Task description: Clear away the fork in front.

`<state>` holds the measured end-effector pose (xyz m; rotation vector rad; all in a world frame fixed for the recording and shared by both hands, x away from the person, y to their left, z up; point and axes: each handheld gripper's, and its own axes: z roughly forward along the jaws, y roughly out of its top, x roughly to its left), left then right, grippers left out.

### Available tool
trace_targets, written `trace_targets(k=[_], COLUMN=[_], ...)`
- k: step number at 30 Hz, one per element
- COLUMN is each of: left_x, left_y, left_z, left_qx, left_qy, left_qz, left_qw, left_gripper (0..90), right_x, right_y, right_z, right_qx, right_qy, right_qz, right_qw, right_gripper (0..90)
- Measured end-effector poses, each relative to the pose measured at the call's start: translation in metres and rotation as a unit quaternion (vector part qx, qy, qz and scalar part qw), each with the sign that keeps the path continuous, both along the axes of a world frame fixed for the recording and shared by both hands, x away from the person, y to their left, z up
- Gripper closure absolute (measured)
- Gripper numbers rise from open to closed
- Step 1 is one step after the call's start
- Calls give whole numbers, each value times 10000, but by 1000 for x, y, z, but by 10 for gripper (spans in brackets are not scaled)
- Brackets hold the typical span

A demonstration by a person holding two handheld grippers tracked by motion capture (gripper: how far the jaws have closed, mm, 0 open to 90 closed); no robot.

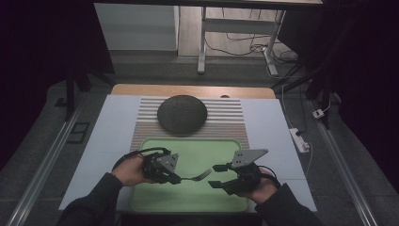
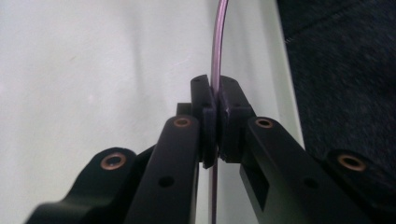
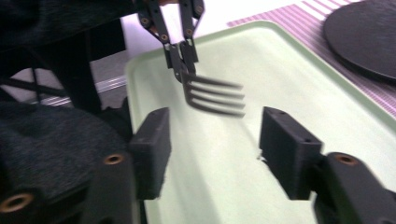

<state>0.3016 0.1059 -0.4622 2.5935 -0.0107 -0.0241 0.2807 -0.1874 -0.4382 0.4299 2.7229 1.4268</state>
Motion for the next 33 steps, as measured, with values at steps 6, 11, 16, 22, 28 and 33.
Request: trace_targets(k=[6,11,16,22,28,33], left_x=[0,0,0,-5,-11,-17], left_y=[5,9,16,28,40,46], left_z=[0,1,1,1,-2,-5], left_qx=[-4,20,20,-66,-180,-182], left_qy=[87,241,452,553,750,890], left_qz=[424,1009,1666,2366,3041,3487], left_qw=[9991,9946,9850,9700,9495,9328], left_gripper=[859,859,858,859,859,859], right_x=[-4,-6,-10,-16,-21,-26], right_y=[-6,-11,-19,-33,-45,-55], right_z=[-1,-2,-2,-5,-7,-9], right_qx=[-140,-126,-113,-243,-248,-236], right_qy=[-261,-292,-337,-275,-290,-296], right_qz=[-460,-715,-971,-1415,-1740,-1919], right_qw=[9985,9969,9946,9893,9840,9807], right_gripper=[322,259,177,71,10,0])
